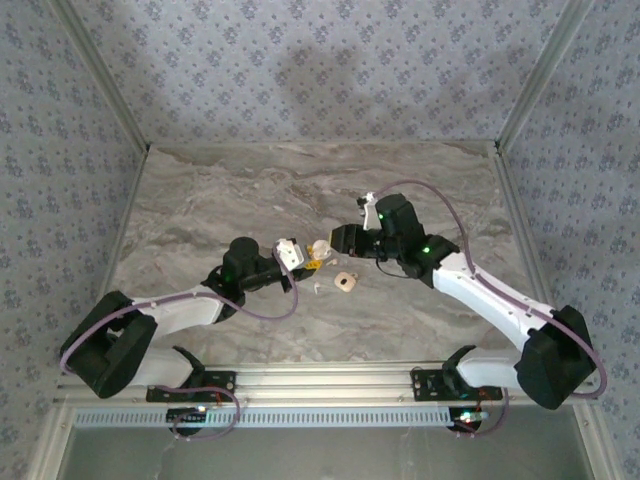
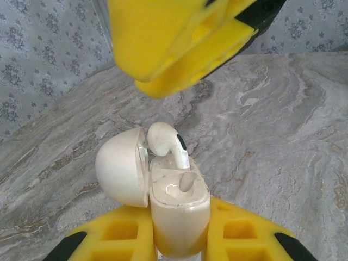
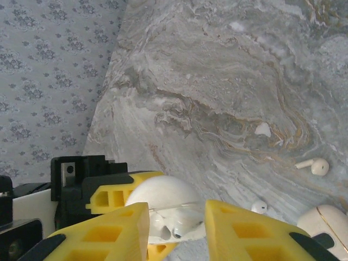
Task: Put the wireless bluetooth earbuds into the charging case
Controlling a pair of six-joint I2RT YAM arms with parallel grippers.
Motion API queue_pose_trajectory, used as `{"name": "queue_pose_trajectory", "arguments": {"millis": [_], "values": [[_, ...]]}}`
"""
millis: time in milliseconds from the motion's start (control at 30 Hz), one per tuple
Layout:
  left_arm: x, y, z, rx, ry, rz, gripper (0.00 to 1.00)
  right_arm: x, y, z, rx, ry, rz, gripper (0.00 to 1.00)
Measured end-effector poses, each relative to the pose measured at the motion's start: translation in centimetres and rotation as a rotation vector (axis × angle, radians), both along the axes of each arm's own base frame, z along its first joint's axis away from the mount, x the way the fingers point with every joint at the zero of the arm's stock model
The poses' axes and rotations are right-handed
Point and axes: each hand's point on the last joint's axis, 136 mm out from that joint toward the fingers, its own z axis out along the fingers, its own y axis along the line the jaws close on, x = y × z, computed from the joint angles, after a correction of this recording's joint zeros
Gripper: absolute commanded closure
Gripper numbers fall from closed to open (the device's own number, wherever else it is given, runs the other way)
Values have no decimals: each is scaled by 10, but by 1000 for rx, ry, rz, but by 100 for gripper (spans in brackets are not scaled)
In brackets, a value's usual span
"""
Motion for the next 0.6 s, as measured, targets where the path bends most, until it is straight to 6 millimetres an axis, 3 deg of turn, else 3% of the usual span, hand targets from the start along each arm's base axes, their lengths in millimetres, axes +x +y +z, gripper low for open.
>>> {"name": "queue_pose_trajectory", "arguments": {"millis": [600], "values": [[-1,1,-3,9,12,0,85,-6,7,-21,1,82,43,79]]}}
